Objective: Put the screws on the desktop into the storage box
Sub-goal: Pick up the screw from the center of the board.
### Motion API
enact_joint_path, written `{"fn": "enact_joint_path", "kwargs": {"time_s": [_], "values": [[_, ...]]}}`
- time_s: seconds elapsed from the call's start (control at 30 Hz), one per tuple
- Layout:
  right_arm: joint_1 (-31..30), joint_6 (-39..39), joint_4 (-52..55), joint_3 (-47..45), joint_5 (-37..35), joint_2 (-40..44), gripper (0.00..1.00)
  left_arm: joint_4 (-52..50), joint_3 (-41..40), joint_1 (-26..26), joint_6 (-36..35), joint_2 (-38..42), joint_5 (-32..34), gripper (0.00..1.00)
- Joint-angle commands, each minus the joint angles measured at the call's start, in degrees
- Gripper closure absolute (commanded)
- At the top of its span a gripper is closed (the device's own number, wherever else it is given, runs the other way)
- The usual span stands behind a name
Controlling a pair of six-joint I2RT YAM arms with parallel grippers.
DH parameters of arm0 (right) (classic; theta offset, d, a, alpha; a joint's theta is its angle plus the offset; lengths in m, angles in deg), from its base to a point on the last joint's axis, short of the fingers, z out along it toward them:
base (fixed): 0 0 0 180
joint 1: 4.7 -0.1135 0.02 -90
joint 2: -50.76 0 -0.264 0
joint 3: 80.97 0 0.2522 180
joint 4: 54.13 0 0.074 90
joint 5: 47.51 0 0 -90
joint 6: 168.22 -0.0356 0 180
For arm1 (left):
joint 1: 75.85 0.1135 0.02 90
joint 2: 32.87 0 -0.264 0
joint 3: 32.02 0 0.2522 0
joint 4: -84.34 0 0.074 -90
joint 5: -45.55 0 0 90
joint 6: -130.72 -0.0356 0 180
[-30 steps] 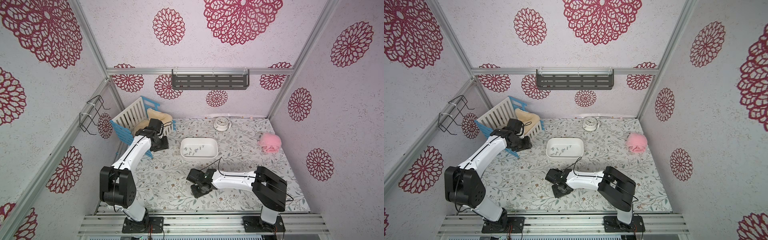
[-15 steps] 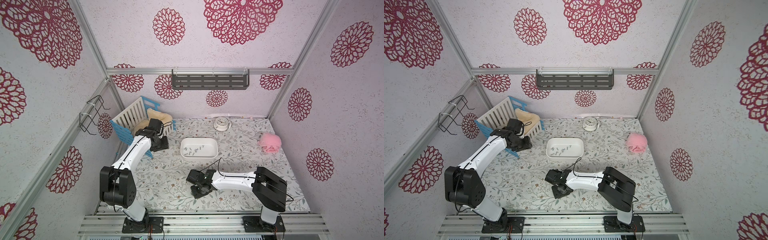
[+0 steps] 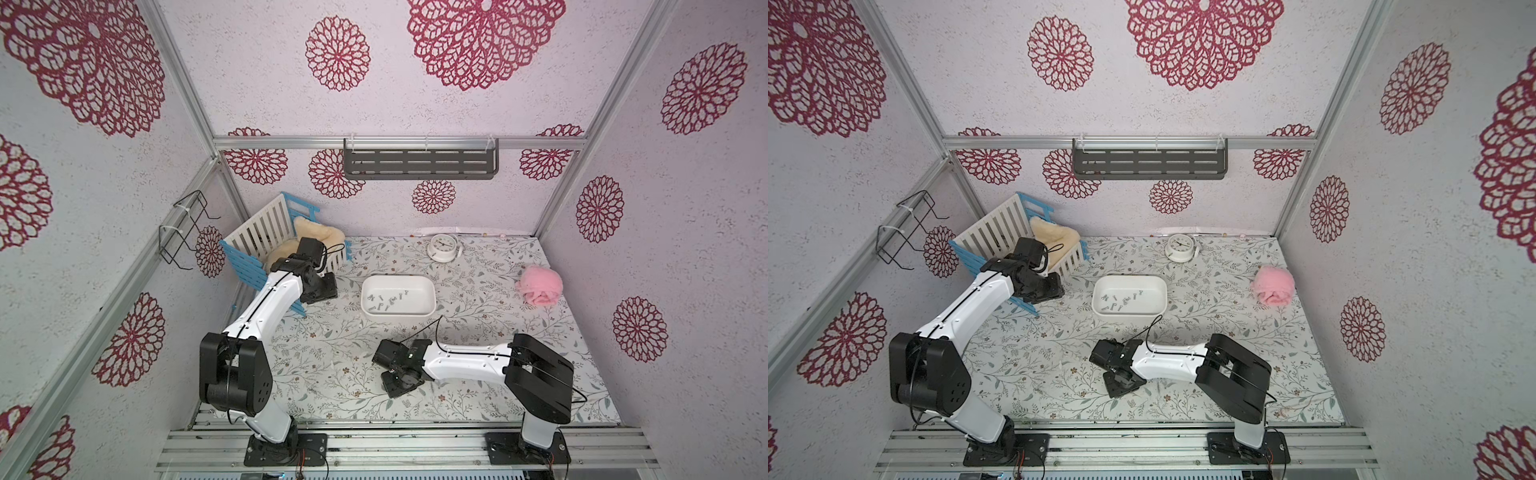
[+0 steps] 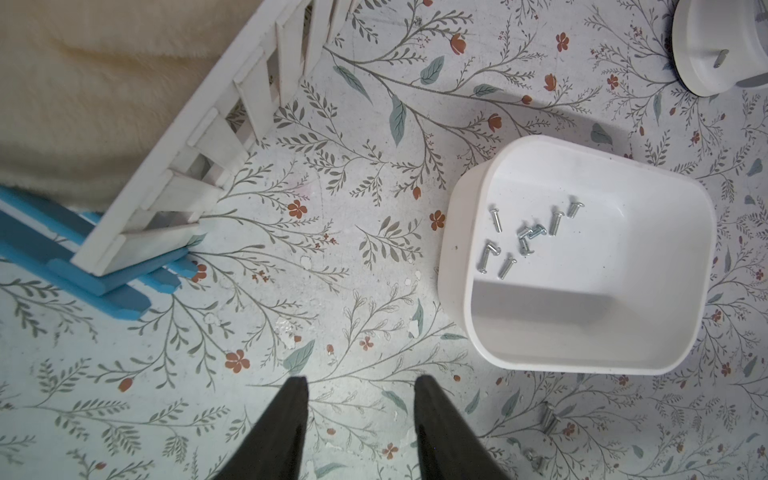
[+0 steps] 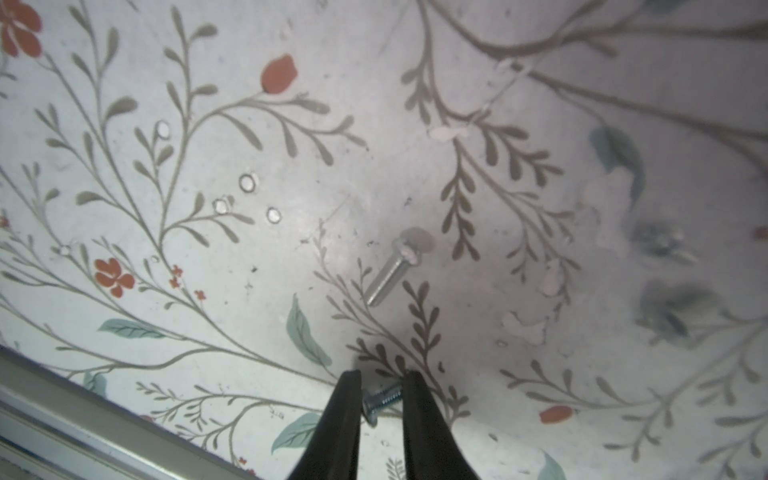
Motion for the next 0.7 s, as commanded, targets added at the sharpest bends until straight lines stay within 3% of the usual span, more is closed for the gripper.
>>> {"fn": "enact_joint_path", "kwargs": {"time_s": [0.0, 0.4, 0.67], "values": [[-0.5, -0.6, 3.9, 0.7, -1.2, 1.3, 0.78, 1.2, -0.6, 0.5, 0.1, -0.8, -0.4, 0.53], [2.8, 0.8, 8.2, 4.4, -4.6, 6.6, 0.79, 1.2, -0.5, 0.6, 0.1, -1.0, -0.5, 0.53], [10.6, 5.3, 11.9, 12.0, -8.7, 8.6, 0.78, 1.2, -0.3, 0.6, 0.1, -1.0, -0.6, 0.53]]}}
